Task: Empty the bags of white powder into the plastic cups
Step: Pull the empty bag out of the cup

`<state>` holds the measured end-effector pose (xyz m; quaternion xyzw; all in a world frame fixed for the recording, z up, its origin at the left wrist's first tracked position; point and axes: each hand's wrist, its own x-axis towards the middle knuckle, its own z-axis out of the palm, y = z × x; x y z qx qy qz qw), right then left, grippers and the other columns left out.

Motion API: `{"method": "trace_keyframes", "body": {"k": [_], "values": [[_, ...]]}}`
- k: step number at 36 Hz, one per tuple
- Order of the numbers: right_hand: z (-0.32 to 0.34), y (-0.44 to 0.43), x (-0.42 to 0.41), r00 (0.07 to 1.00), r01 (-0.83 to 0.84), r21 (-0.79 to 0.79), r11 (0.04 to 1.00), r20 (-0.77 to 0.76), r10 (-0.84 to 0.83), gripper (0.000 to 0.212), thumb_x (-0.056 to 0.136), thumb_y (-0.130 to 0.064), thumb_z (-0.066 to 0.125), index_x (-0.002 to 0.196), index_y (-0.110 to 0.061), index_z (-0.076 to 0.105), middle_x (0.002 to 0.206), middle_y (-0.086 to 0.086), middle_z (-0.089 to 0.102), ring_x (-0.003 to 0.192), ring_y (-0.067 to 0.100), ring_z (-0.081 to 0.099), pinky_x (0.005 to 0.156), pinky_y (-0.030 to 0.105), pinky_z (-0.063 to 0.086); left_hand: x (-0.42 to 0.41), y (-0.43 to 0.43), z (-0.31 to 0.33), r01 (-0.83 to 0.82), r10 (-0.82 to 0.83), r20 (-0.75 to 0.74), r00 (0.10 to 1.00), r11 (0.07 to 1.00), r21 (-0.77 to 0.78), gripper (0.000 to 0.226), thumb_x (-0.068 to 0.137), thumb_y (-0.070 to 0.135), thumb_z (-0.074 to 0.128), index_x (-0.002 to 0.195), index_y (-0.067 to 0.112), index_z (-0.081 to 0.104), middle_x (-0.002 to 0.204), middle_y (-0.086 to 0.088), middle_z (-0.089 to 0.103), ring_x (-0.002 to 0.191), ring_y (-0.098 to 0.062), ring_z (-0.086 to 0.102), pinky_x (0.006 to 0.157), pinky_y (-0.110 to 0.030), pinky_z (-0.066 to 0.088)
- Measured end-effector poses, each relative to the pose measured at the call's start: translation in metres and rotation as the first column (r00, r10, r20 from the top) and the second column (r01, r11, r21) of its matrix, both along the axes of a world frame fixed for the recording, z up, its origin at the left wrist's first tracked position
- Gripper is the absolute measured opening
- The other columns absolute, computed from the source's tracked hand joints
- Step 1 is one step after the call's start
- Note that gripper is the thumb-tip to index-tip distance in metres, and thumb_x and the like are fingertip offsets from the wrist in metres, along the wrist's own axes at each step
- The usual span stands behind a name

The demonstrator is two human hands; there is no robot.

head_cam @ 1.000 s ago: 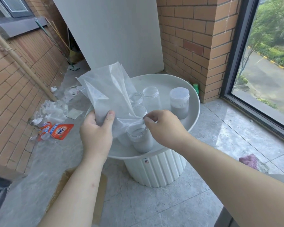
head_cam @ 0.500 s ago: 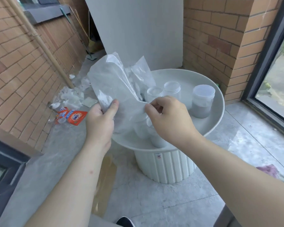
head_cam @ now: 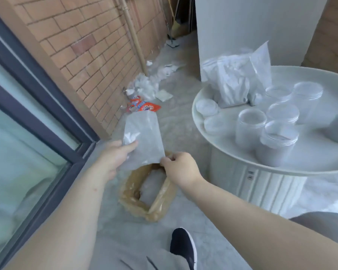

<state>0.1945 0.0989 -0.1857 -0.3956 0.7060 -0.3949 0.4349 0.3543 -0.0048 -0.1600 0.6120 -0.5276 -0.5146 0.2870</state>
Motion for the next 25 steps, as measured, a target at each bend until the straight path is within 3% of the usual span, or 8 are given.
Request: {"method": "trace_keyframes", "body": {"k": [3,6,9,13,17,20,23,25], "values": [[-0.029,-0.010,0.023,0.987,-0.007,0.137,0.991,0.161,-0.016,0.048,0.092,-0.016,0.059,0.047,-0.019,0.039,0.049,-0.003,0.041,0.056,0.022,0.040,0.052,0.029,0.028,0.021,-0.010,-0.025,0.031,-0.050,0.159,0.986,0.992,0.123,0.025,0.091,0.030,0.071,0.107,0.010,0.071,0.101,-0.008,0.076,0.094,-0.027,0.072,0.082,-0.039,0.058],[-0.051,-0.017,0.037,0.936,0.004,0.297,0.955,0.336,-0.108,0.030,0.095,-0.014,0.057,0.066,-0.013,0.049,0.066,0.005,0.049,0.068,0.025,0.047,0.053,0.027,0.029,0.033,-0.014,-0.043,-0.006,-0.058,0.231,0.971,0.964,0.267,0.013,0.093,0.020,0.069,0.100,0.010,0.064,0.090,-0.008,0.071,0.073,-0.021,0.066,0.057,-0.028,0.053],[-0.063,-0.022,0.045,0.874,-0.011,0.420,0.908,0.445,-0.195,0.019,0.098,-0.012,0.054,0.080,-0.012,0.054,0.078,0.007,0.052,0.059,0.018,0.044,0.050,0.025,0.029,0.042,-0.020,-0.053,-0.017,-0.081,0.282,0.956,0.944,0.330,0.006,0.092,-0.002,0.063,0.091,0.003,0.060,0.064,-0.009,0.069,0.049,-0.017,0.065,0.042,-0.020,0.051],[-0.079,-0.031,0.052,0.811,-0.046,0.531,0.846,0.515,-0.279,0.024,0.098,-0.013,0.051,0.074,-0.015,0.056,0.063,0.001,0.052,0.056,0.016,0.043,0.055,0.027,0.029,0.046,-0.030,-0.062,-0.039,-0.048,0.258,0.965,0.946,0.322,0.011,0.088,-0.016,0.058,0.085,-0.004,0.058,0.075,-0.020,0.066,0.052,-0.021,0.066,0.044,-0.021,0.054],[-0.093,-0.036,0.058,0.820,-0.081,0.582,0.809,0.500,-0.278,0.024,0.097,-0.016,0.053,0.073,-0.017,0.058,0.067,0.001,0.056,0.059,0.016,0.047,0.054,0.025,0.031,0.049,-0.036,-0.072,-0.081,-0.014,0.295,0.955,0.948,0.308,0.015,0.084,-0.018,0.062,0.090,-0.005,0.058,0.082,-0.020,0.065,0.061,-0.024,0.067,0.046,-0.023,0.057],[-0.103,-0.037,0.062,0.843,-0.135,0.582,0.802,0.493,-0.216,0.025,0.095,-0.017,0.053,0.071,-0.016,0.061,0.069,0.002,0.061,0.060,0.017,0.052,0.055,0.025,0.034,0.054,-0.039,-0.078,-0.112,-0.005,0.334,0.943,0.937,0.331,0.018,0.085,-0.020,0.059,0.099,-0.009,0.059,0.086,-0.019,0.064,0.070,-0.026,0.066,0.049,-0.025,0.059],[-0.108,-0.037,0.066,0.872,-0.222,0.580,0.784,0.477,-0.106,0.027,0.094,-0.020,0.055,0.069,-0.016,0.063,0.073,0.002,0.066,0.062,0.018,0.055,0.056,0.024,0.037,0.057,-0.040,-0.081,-0.124,-0.033,0.405,0.914,0.926,0.356,0.019,0.087,-0.018,0.057,0.104,-0.009,0.059,0.087,-0.018,0.063,0.069,-0.026,0.066,0.065,-0.031,0.061],[-0.109,-0.035,0.067,0.897,-0.254,0.572,0.780,0.441,-0.031,0.029,0.096,-0.024,0.052,0.072,-0.016,0.065,0.075,0.000,0.066,0.064,0.017,0.057,0.058,0.024,0.039,0.057,-0.042,-0.080,-0.135,-0.051,0.450,0.892,0.919,0.371,0.023,0.088,-0.012,0.059,0.110,-0.005,0.056,0.100,-0.016,0.061,0.069,-0.025,0.065,0.070,-0.033,0.061]]}}
